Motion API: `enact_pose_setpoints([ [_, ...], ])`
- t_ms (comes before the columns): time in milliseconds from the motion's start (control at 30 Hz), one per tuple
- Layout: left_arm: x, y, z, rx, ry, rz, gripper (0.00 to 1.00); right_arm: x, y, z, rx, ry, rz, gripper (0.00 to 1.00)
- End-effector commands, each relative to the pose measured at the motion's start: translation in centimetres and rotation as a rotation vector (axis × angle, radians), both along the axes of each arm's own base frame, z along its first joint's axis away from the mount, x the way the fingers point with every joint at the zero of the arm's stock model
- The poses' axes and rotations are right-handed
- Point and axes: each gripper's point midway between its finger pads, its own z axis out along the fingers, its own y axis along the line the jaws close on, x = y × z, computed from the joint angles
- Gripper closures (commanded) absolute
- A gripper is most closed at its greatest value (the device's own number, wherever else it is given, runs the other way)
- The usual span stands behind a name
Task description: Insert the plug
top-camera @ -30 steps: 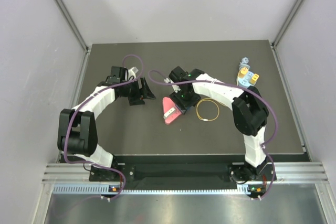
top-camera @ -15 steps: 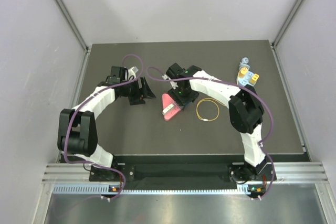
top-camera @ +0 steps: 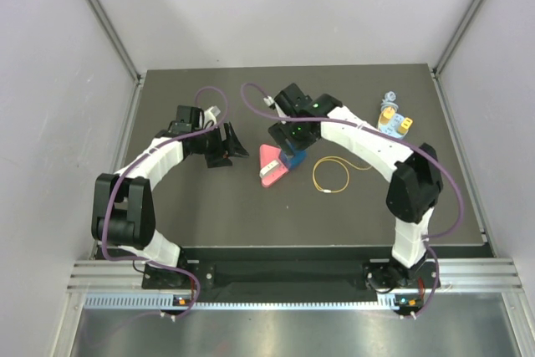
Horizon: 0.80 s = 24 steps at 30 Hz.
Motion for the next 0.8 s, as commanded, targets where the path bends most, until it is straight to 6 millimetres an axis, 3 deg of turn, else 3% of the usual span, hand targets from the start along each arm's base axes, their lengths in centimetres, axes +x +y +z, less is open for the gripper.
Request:
enact_pose_setpoints([
  [0, 1.1, -0.3, 2.4, -0.033, -0.085, -0.006, 0.19, 0.9, -0.5, 3.5, 0.089, -0.1, -0.052, 0.23],
  [100, 1.1, -0.2, 2.7, -0.034, -0.091, -0.004, 0.19, 1.2, -0.2, 4.4, 0.131, -0.13, -0.062, 0.38],
  [133, 1.1, -0.2, 2.9, -0.034, -0.097, -0.004, 0.19, 1.4, -0.1, 4.4, 0.137, -0.135, -0.064, 0.48],
  [233, 0.9, -0.3, 3.1, -0.039, -0.094, -0.001, 0.19, 2.0, 0.4, 3.4, 0.137, -0.135, -0.068, 0.67],
  [533, 0.4, 0.0, 3.5, -0.035, -0.101, 0.015, 0.19, 2.6, 1.3, -1.5, 0.114, -0.083, -0.068, 0.72],
  [767, 0.8, 0.0, 5.9, -0.035, -0.146, 0.021, 0.19, 3.3, 0.9, -0.2, 0.137, -0.117, -0.075, 0.72],
])
